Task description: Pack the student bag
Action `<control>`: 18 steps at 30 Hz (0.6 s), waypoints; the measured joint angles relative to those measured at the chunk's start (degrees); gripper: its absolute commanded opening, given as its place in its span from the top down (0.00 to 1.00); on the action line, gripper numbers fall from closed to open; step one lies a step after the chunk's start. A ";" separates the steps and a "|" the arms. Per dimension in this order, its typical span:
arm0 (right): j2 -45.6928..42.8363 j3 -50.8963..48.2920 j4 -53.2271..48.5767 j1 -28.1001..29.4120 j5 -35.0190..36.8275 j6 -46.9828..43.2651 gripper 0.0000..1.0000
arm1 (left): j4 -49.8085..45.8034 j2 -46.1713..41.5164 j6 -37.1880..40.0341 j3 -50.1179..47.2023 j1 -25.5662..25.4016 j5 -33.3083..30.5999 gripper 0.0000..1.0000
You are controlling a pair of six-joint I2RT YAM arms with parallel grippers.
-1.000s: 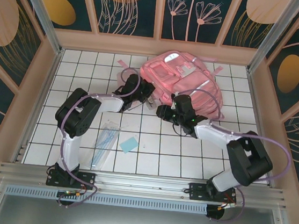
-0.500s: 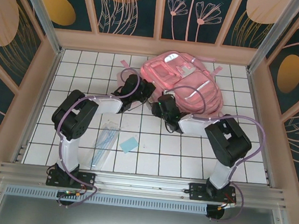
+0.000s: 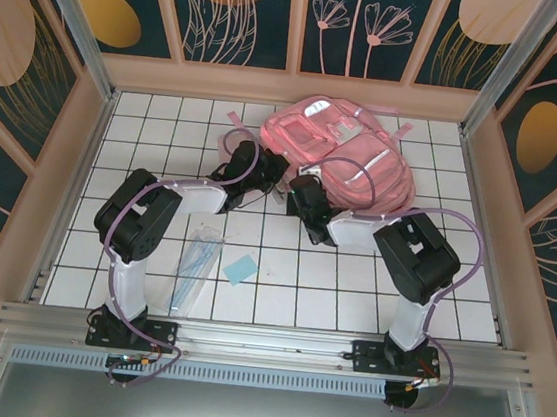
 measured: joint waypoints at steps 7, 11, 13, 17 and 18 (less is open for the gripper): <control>-10.08 -7.50 -0.09 -4.96 -11.76 -0.22 1.00 | -0.02 0.11 1.36 1.27 -0.59 1.88 1.00; -15.47 -11.93 -1.81 -7.98 -16.72 0.61 1.00 | -0.24 0.81 2.27 2.71 -0.50 2.60 1.00; -17.75 -13.73 -3.74 -10.10 -19.91 0.98 1.00 | -0.81 1.18 3.08 3.39 0.07 2.60 1.00; -19.37 -14.36 -7.56 -13.70 -26.67 1.11 1.00 | -1.81 2.12 4.37 4.59 1.03 2.40 1.00; -19.52 -14.36 -8.52 -14.34 -28.06 1.14 1.00 | -1.95 2.45 4.57 4.94 1.20 2.40 1.00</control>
